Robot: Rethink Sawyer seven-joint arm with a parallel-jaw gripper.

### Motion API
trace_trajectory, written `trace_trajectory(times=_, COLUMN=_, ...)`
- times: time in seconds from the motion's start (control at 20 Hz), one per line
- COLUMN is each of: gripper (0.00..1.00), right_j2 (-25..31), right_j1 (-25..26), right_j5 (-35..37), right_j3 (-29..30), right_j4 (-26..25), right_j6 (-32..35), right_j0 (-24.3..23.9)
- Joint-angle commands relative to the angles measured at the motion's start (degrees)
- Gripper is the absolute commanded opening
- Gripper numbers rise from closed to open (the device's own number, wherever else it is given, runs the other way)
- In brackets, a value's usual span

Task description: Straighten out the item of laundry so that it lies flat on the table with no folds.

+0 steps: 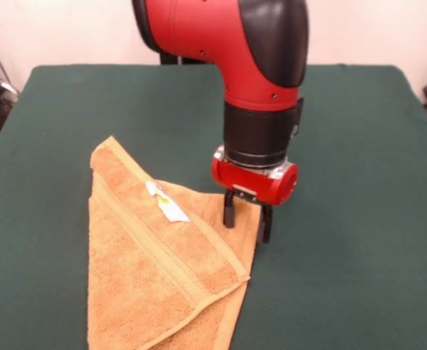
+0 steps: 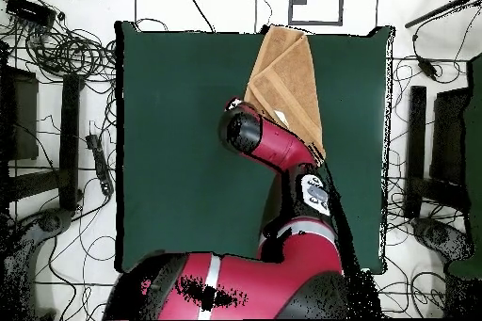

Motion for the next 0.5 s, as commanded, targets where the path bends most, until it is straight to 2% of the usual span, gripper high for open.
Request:
trace_trajectory(times=0.05, gripper=1.00, right_j2=7.21, right_j1=11.86, right_j5=-5.00, right_j3=-1.42, right_j4=-6.71, right_j6=0.83, right_j0=-8.63)
trace_trajectory(times=0.25, gripper=1.00, right_j2=10.86, right_j1=11.72, right_j5=-3.16, right_j3=1.48, right_j4=-7.00, right_j6=3.56, right_j0=-10.61)
trace_trajectory(times=0.5, gripper=1.00, right_j2=12.41, right_j1=8.23, right_j5=1.13, right_j3=7.24, right_j4=-5.20, right_j6=7.43, right_j0=-10.46)
